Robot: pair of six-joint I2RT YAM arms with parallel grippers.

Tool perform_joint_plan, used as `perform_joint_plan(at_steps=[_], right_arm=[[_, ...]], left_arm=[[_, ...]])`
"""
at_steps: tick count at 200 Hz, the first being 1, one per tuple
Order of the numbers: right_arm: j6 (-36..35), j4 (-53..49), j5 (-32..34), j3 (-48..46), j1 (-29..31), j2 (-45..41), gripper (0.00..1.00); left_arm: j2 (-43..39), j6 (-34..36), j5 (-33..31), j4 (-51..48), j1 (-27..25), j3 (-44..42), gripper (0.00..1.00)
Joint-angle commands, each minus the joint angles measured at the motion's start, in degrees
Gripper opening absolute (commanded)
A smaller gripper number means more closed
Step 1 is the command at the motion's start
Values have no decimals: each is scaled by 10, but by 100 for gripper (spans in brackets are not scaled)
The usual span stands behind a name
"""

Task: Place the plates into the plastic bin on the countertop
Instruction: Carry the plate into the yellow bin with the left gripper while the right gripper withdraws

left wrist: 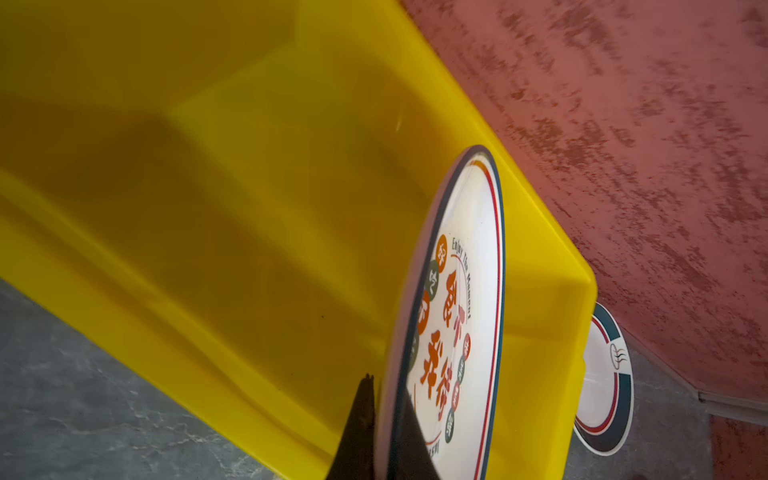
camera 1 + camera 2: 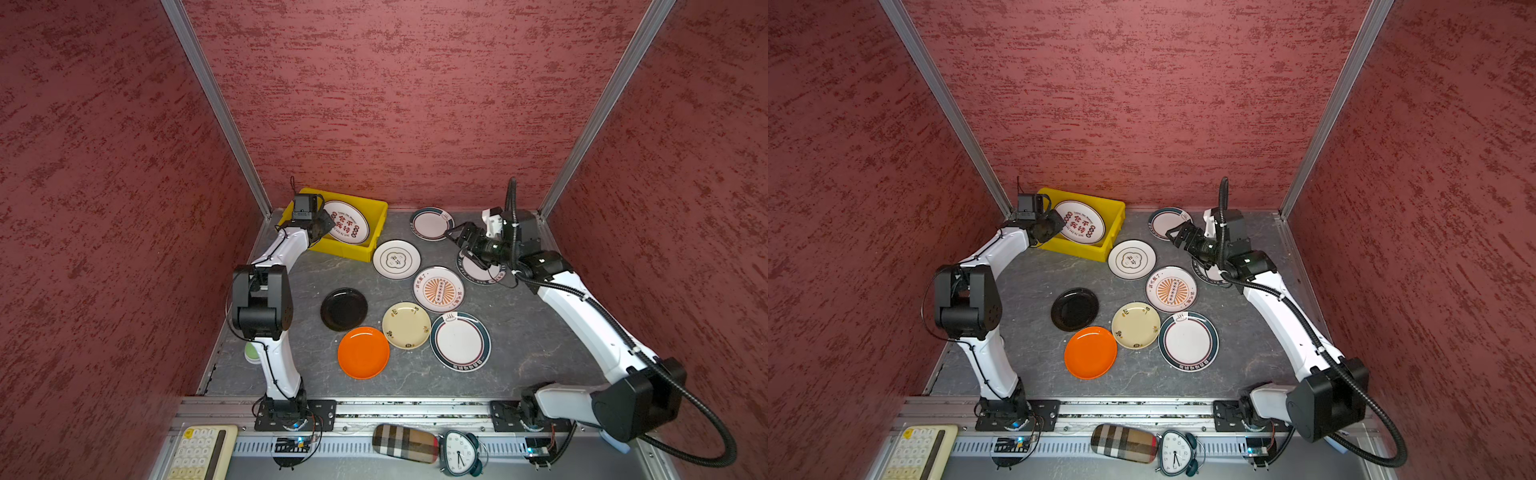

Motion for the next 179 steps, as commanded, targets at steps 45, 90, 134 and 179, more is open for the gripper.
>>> perform_joint_plan(at_steps=[45,90,134,179], right_arm=[[7,28,-23,23,0,10,99],[8,31,-18,31,-3,5,99],[27,62,-44,2,-11,-20,99],[58,108,-61,-14,-13,-15,99]], left_arm=[[63,30,-6,-29,-9,65,0],[87,43,9,-52,-9,97,0],[93,51,13,-55,-10,102,32],[93,52,11,-57,-12,105,58]])
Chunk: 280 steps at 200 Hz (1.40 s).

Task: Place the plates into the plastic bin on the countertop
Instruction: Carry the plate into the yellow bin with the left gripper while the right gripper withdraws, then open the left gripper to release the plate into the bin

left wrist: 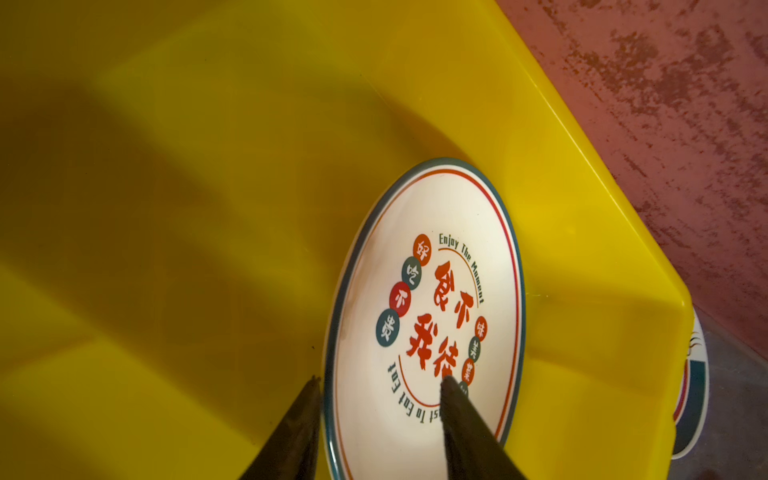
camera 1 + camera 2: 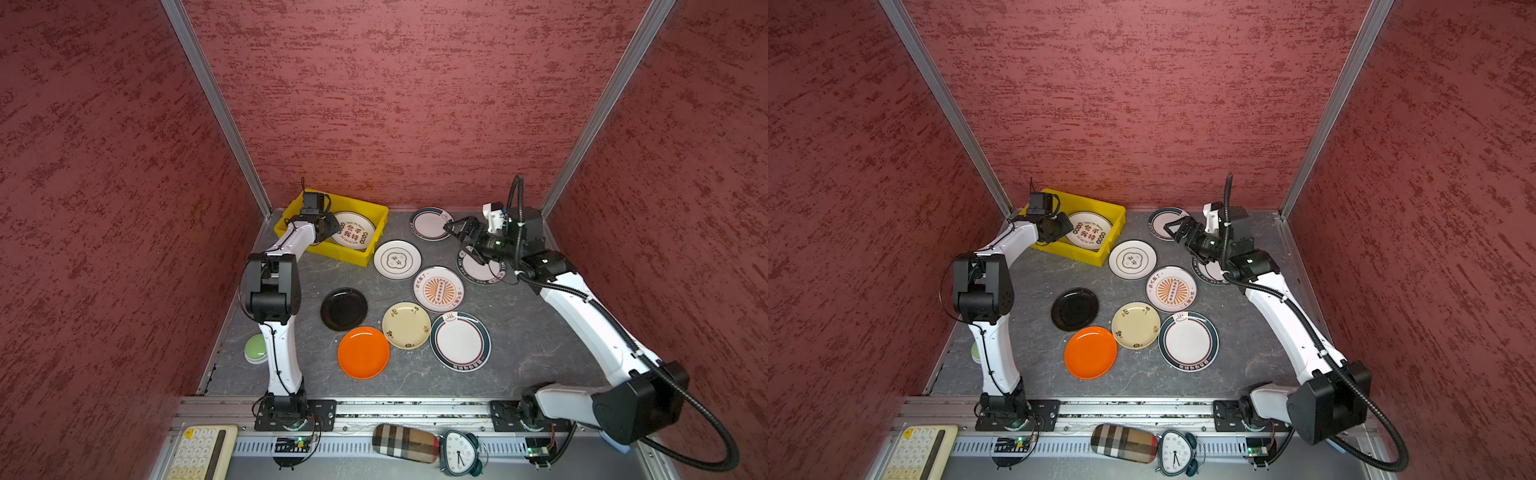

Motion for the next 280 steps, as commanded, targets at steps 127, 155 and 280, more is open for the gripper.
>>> perform_joint_plan(at_steps=[127,155,280], right_arm=[[44,73,-3,-36,-2,0,99],[14,14,14,-44,-15,18,99],[-67,-131,83,-262,-132,-97,99]], left_arm=[[-86,42,-53,34,-49,-21,99],[-136,44,-74,56,-67,-64,99],[-421,-2,-57,135,-160,-382,99]])
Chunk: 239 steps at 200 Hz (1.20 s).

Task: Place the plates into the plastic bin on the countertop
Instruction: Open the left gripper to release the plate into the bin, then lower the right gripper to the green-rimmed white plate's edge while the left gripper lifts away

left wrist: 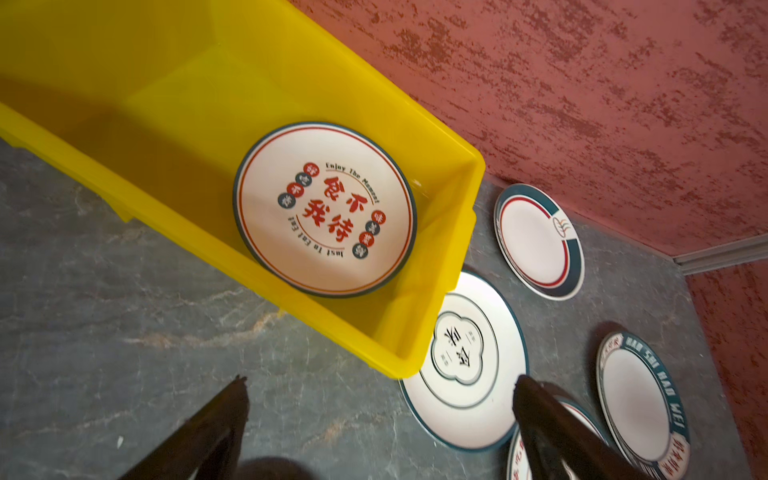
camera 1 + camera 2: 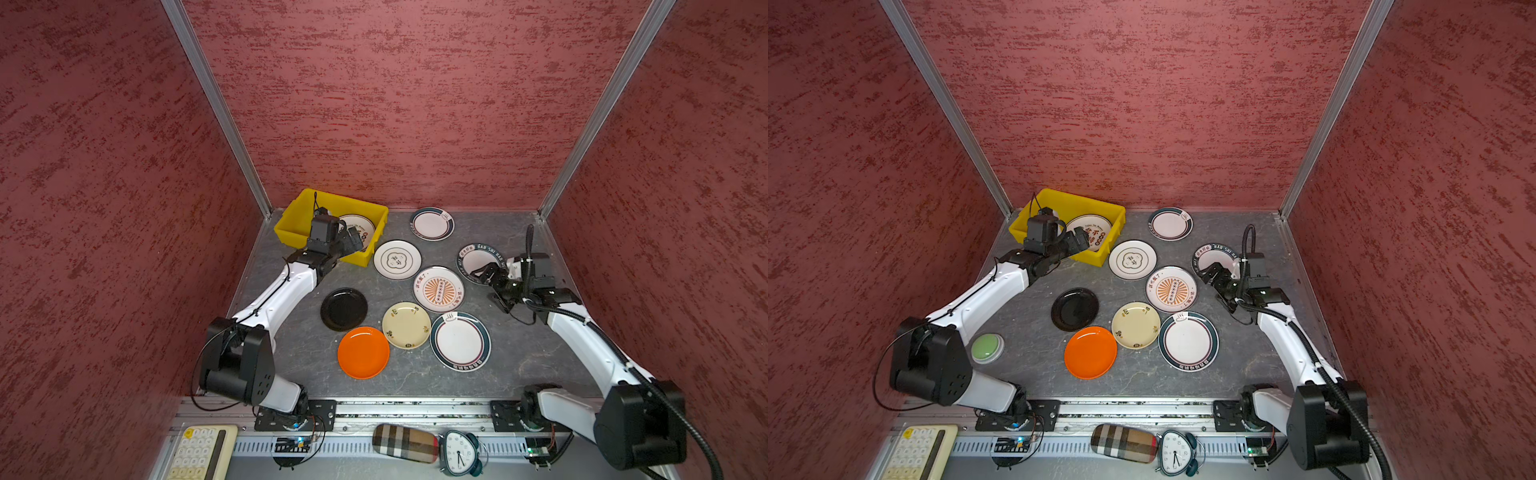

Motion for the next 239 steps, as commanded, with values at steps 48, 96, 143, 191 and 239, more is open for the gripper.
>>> perform_joint_plan(at_steps=[48,96,143,191,239], right_arm=[[-46,-113,61,-42,-9,-70,99],[-37,-132,49,-106,-12,-125,98],[-11,-95,19,-187,-12,-180,92],[-22,-101,24,-214,-12,-187,85],[-16,-49,-16,-258,-13,-199,75]], left_arm=[[-71,-26,111,54,-48,-69,99],[-73,-37,155,92,-50,-80,99],[-71,-48,184,114,-52,-86,100],[-65,-62,200,134,-55,-95,99],[-51,-69,222,139,-54,-90,99]])
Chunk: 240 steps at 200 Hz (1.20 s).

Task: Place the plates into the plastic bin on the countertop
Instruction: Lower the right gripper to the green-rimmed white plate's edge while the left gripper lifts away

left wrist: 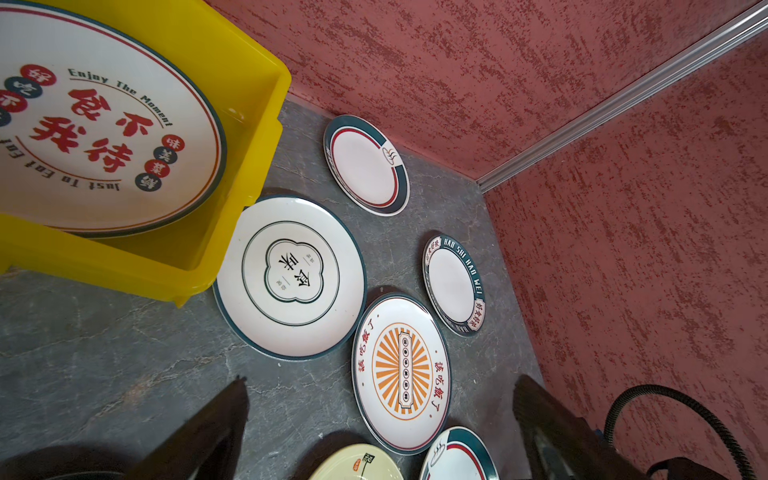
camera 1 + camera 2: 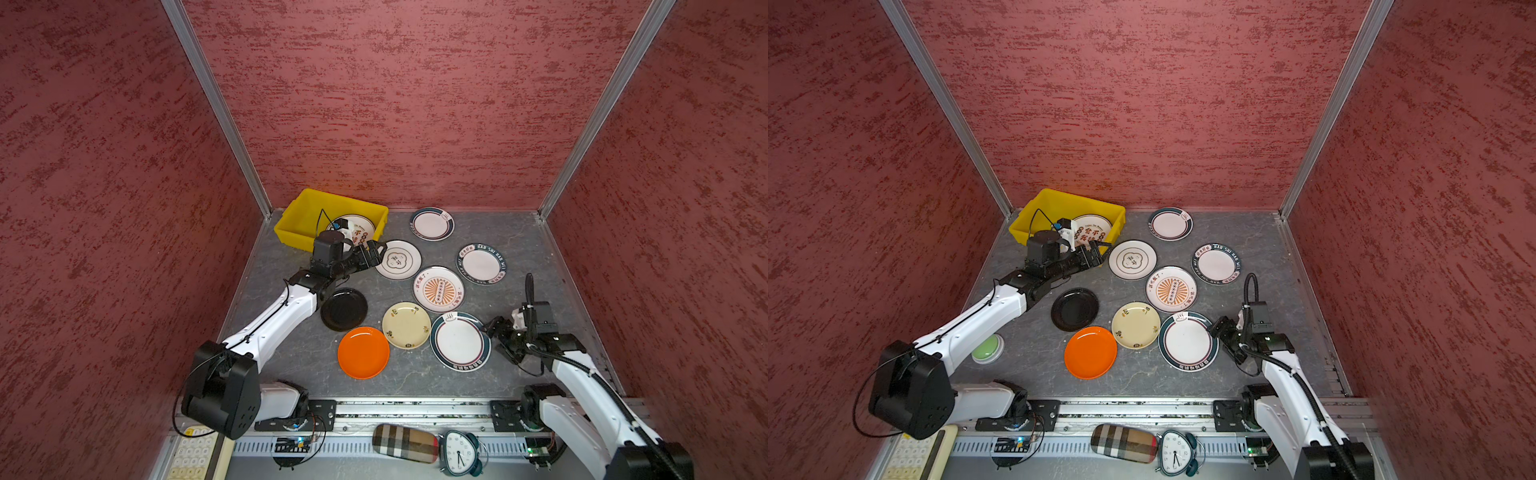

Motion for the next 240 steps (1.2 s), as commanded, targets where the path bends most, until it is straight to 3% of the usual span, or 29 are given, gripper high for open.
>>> perform_joint_plan(at_steps=[1,30,89,116,240], right_arm=[[3,38,-27,-22,-3,-14,75],[13,60,-33,-49,-3,-37,68],[15,82,-47,-83,-3,-58,43],[15,86,-48,-102,-4,-72,25],[24,62,-1,-137,-4,-136,5]], left_arm=[[13,-7,20,16,-3,-1,99],[17,-8,24,14,-4,5,99],[22,-14,47,11,-3,11,99],[23,-15,53,7,-2,16,99],[42,-26,61,17,-2,19,99]])
